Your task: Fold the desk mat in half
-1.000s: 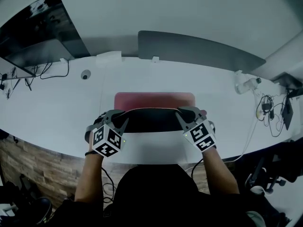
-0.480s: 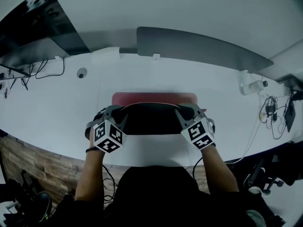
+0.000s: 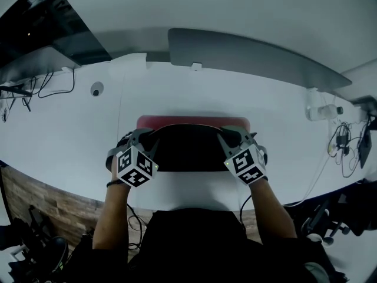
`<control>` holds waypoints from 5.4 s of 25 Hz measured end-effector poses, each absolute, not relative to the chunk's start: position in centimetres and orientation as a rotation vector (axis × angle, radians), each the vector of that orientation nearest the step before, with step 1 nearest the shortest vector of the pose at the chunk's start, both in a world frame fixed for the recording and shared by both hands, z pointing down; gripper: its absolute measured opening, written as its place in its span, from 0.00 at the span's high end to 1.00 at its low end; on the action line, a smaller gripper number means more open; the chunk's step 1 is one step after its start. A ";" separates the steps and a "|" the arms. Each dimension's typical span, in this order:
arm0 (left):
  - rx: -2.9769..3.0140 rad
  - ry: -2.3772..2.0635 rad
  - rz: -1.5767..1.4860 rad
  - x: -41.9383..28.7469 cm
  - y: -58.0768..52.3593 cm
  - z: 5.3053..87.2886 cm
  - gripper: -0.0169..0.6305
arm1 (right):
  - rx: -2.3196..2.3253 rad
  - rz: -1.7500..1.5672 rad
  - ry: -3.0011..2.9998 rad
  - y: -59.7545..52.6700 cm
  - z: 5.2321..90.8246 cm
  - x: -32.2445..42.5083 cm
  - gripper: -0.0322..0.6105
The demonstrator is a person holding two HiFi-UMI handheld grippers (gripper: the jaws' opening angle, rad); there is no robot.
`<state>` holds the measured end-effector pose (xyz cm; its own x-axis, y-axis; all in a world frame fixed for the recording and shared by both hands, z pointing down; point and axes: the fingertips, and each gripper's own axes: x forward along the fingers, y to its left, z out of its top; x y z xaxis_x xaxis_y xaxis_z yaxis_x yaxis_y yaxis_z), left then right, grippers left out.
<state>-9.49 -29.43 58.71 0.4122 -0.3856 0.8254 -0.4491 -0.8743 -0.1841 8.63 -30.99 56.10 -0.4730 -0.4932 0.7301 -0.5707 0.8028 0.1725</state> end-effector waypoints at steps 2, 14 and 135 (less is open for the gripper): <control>2.567 -0.753 1.489 -9.5 -29.8 59.5 0.86 | 0.770 0.134 -2.155 -31.5 57.1 8.6 0.89; 2.500 -0.690 1.547 -9.9 -31.6 63.4 0.86 | 0.704 0.156 -2.113 -34.2 61.4 8.3 0.88; 2.517 -1.489 0.300 1.2 -7.5 34.4 0.81 | 1.062 0.099 -2.771 -11.3 32.8 23.5 0.95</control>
